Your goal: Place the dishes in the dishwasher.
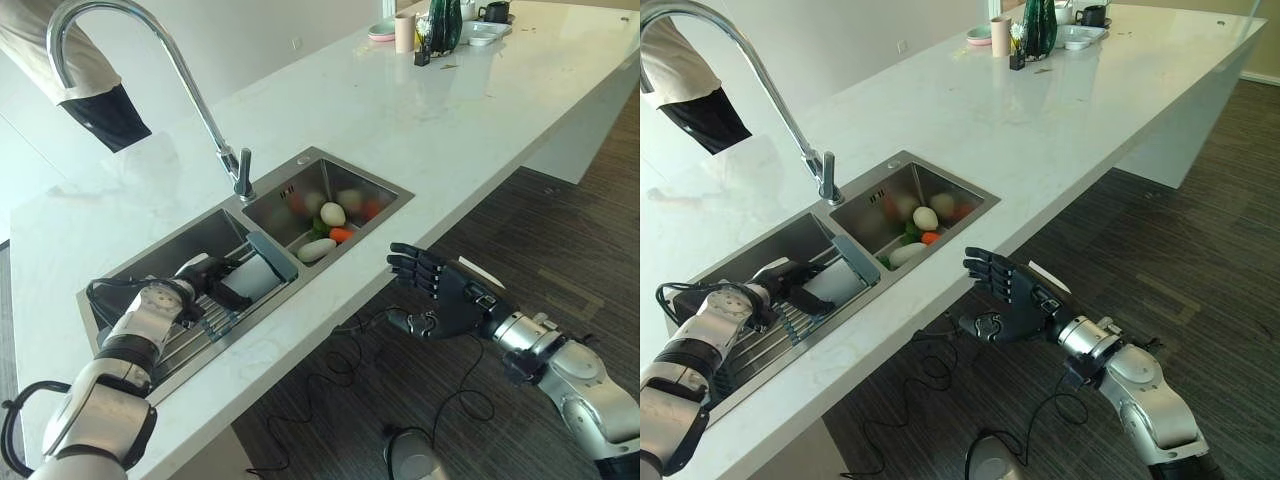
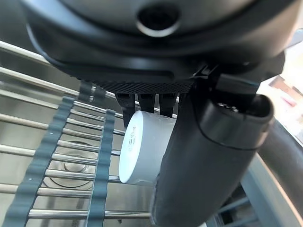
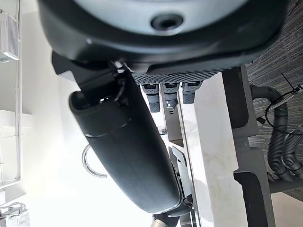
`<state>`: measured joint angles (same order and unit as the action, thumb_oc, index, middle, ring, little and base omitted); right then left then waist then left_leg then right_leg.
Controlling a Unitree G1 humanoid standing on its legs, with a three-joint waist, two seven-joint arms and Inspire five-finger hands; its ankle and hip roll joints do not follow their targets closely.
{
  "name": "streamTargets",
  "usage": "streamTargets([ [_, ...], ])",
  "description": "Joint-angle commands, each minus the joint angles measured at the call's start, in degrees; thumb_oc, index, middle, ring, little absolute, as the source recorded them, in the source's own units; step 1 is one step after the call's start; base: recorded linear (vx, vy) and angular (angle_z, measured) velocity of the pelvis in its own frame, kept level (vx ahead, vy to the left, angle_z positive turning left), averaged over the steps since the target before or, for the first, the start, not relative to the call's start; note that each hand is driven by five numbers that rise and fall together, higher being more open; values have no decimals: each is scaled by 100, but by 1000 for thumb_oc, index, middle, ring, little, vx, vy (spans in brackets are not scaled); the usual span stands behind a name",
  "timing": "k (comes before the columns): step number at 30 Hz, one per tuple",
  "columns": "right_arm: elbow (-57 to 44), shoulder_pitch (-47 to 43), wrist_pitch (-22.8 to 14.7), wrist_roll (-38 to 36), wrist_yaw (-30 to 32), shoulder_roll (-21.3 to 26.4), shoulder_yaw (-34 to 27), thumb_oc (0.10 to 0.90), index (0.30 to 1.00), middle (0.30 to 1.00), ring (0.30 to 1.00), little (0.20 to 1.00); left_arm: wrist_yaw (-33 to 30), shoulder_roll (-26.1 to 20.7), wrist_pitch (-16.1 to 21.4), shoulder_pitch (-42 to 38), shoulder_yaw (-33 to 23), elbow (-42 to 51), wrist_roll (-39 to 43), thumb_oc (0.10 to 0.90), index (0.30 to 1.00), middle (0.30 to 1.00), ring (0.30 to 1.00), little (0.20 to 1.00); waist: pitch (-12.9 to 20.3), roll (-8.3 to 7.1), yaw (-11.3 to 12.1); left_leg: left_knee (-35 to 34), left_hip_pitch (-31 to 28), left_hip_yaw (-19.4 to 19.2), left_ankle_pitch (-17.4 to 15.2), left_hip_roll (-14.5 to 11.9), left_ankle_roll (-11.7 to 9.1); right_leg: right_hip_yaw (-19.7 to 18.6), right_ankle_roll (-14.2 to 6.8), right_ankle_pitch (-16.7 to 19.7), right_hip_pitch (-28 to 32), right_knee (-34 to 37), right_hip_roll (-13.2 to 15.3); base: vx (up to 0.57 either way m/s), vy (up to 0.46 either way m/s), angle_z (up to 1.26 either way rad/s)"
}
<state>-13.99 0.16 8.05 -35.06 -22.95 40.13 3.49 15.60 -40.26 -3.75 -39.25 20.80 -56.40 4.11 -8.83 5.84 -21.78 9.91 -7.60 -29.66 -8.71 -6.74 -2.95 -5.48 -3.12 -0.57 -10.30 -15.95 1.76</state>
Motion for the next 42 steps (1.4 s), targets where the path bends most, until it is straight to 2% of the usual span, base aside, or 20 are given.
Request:
streamTargets([
  [1,-885,-240,-429,-445,-11,-116,-468,800,900,900,900,900,-137,-144,-43,49,-186,-159,-373,400,300,300,300,300,381,-127,43,728,284,339,-889,-55,250,200,-627,-755,232,-124,188,0,0,0],
  [7,-934,-87,-493,-353,7,-232,-468,800,900,900,900,900,-722,-113,132,204,-371,-29,-300,400,300,300,300,300,386,-174,101,728,308,375,-875,-58,243,270,-635,-745,226,-124,217,-31,-14,1],
  [11,-911,-13,-603,-292,114,-309,-479,800,900,900,900,900,-1143,-344,538,360,-589,435,-171,400,300,300,300,300,359,-187,248,728,327,469,-857,-53,220,393,-648,-737,258,-124,285,-64,-25,3],
  [13,-869,43,-717,-219,208,-399,-511,800,900,900,900,900,-1721,-506,1031,641,-899,1331,-138,400,300,300,300,300,342,-200,434,728,353,603,-840,-40,203,533,-648,-741,307,-124,369,-74,-28,27],
  [15,-874,86,-770,-151,351,-487,-582,800,900,900,900,900,-2310,-723,1221,1085,-1278,2601,-354,400,300,300,300,300,343,-258,672,728,430,769,-806,-32,175,668,-630,-750,325,-124,443,-104,-63,35],
  [16,-881,88,-772,-148,355,-486,-577,800,900,900,900,900,-2342,-731,1224,1153,-1341,2706,-373,400,300,300,300,300,327,-297,663,728,486,682,-662,-55,190,706,-575,-636,268,-124,447,-136,-85,37],
  [19,-887,109,-758,-91,444,-606,-673,800,900,900,900,900,-2918,-747,1558,1572,-1951,3873,-471,400,300,300,300,300,346,-352,863,728,553,843,-648,-51,160,839,-565,-659,298,-124,525,-53,-36,26],
  [21,-897,104,-748,-61,467,-651,-671,800,900,900,900,900,-3136,-732,1665,1660,-2104,4170,-522,400,300,300,300,300,351,-364,898,728,568,891,-648,-46,153,876,-564,-670,311,-124,545,-12,-20,16],
  [24,-1011,124,-701,88,571,-890,-652,800,900,900,900,900,-3890,-569,2218,2089,-2675,5397,-888,400,300,300,300,300,365,-431,1114,728,635,1090,-645,-36,118,1037,-551,-709,374,-124,629,-10,-45,26],
  [31,-1186,139,-684,171,653,-1073,-622,800,900,900,900,900,-4350,-195,2664,2541,-3159,6417,-809,400,300,300,300,300,429,-492,1317,728,699,1320,-630,-25,71,1234,-519,-783,472,-124,690,10,-51,18],
  [33,-1270,121,-730,233,683,-1157,-611,800,900,900,900,900,-4625,61,2812,2717,-3274,6706,-805,400,300,300,300,300,431,-513,1411,728,720,1403,-605,-40,51,1317,-485,-823,508,-124,690,20,-109,23],
  [38,-1472,165,-876,225,819,-1299,-594,800,900,900,900,900,-4577,833,3028,3442,-3486,7376,-605,400,300,300,300,300,386,-598,1694,728,820,1556,-437,-148,-61,1535,-346,-879,547,-124,675,8,-131,21],
  [42,-1618,279,-1027,171,768,-1196,-637,800,900,900,900,900,-4496,1208,3020,3940,-3568,7803,-659,400,300,300,300,300,304,-650,1920,728,897,1716,-278,-261,-207,1750,-251,-980,634,-124,650,13,-141,38],
])
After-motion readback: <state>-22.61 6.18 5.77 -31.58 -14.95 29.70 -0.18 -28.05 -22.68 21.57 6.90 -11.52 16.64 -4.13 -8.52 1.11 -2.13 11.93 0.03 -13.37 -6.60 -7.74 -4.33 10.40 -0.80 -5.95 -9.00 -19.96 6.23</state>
